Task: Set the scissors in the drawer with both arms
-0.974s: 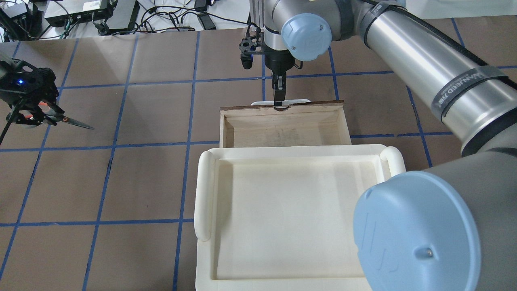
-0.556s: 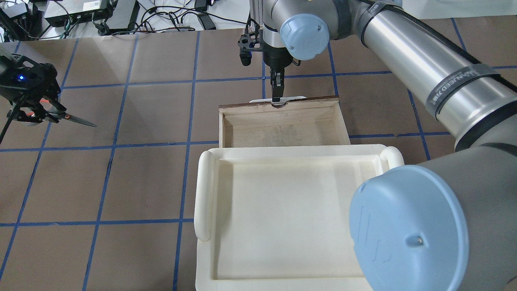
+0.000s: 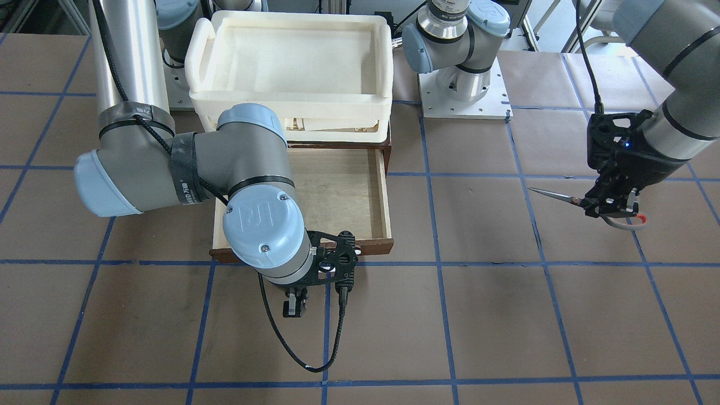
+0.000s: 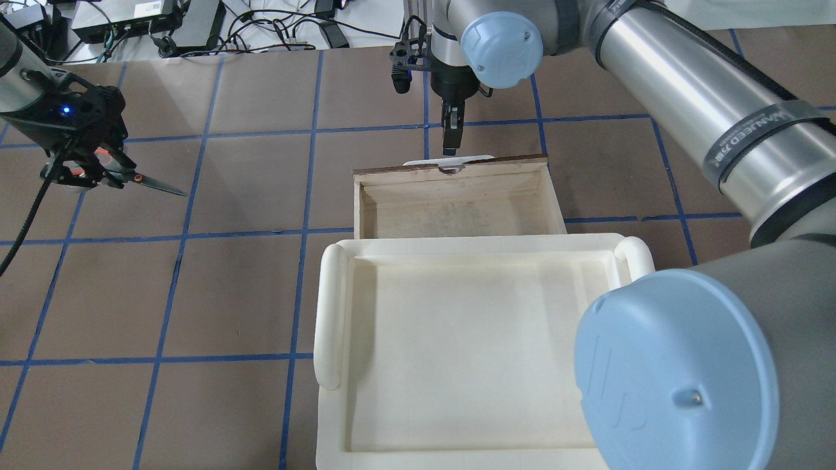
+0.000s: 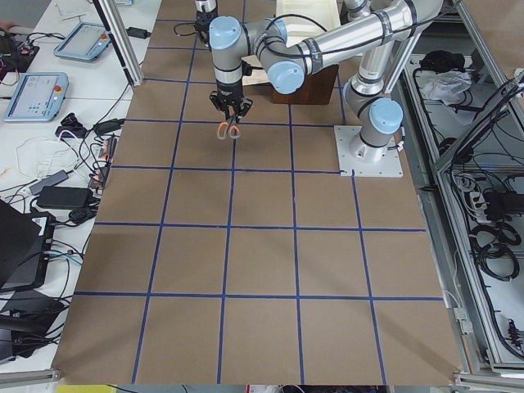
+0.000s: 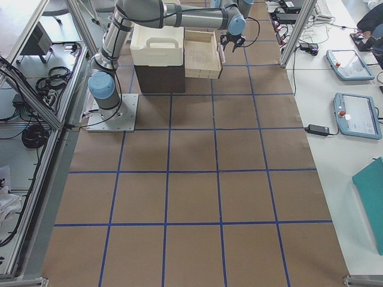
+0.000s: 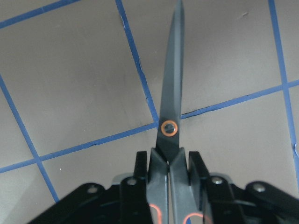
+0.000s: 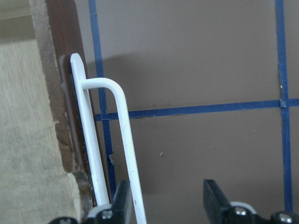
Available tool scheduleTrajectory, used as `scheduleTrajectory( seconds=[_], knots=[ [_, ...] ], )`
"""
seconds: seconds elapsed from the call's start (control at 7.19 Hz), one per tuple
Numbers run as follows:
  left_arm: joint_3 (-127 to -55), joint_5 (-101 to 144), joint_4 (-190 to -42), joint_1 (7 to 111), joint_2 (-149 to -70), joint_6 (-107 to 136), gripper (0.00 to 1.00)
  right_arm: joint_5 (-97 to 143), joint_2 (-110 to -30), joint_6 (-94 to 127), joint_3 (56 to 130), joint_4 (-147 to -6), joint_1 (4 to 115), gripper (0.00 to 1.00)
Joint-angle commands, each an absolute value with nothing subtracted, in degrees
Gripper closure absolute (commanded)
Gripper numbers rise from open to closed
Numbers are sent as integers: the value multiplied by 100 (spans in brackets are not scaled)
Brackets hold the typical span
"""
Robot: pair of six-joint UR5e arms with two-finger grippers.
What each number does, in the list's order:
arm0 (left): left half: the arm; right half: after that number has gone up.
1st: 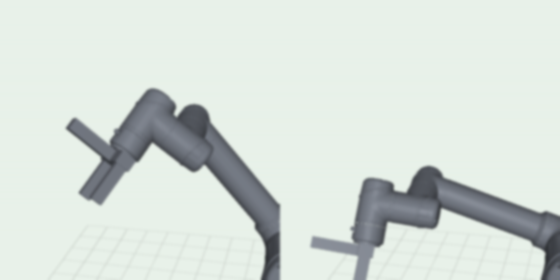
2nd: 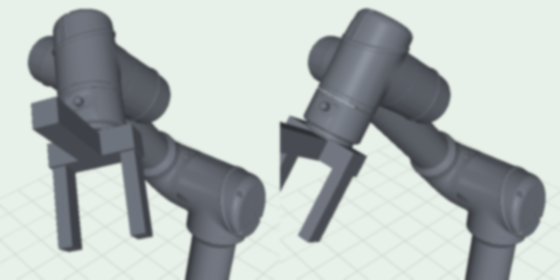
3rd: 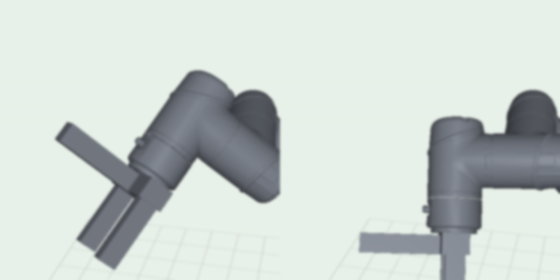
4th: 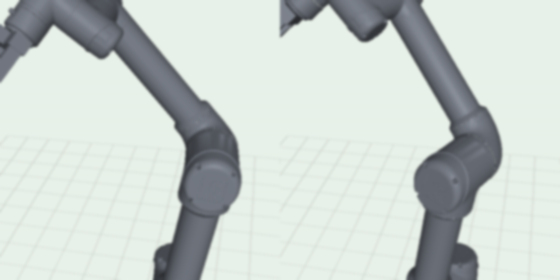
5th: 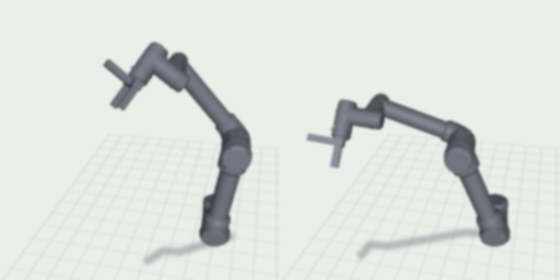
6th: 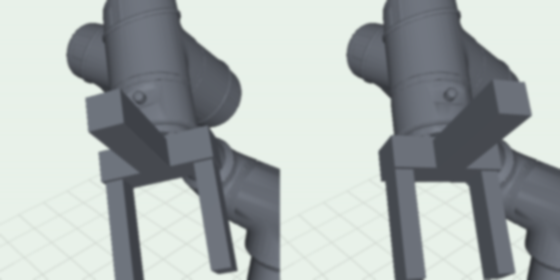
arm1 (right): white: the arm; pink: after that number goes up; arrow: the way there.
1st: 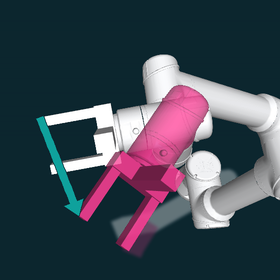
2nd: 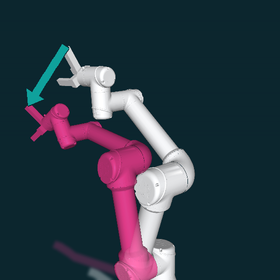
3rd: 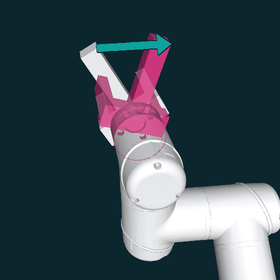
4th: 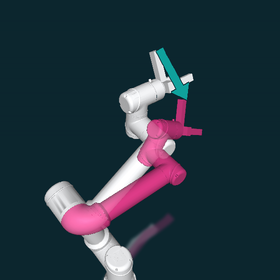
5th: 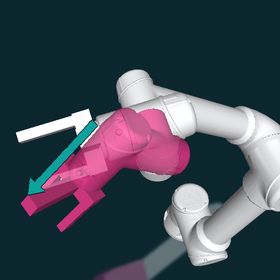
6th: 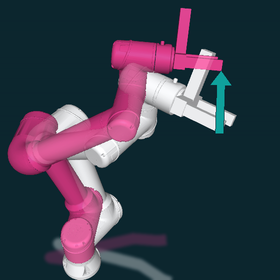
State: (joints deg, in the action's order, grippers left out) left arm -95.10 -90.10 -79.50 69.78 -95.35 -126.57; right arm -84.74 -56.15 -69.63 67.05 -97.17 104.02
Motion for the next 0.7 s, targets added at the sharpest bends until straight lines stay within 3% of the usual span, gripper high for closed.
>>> scheduleTrajectory(
  seconds=[0.0, 0.56],
  knots=[
    [-9449, -8991, -8093, 7328, -9414, -12098, 100, -8490, -6377, -6181, 6819, -9642, 10092, 0],
    [-9132, -8763, -8455, 8654, -9474, -9647, 100, -8569, -8520, -4428, 8635, -9642, 9493, 0]
  ],
)
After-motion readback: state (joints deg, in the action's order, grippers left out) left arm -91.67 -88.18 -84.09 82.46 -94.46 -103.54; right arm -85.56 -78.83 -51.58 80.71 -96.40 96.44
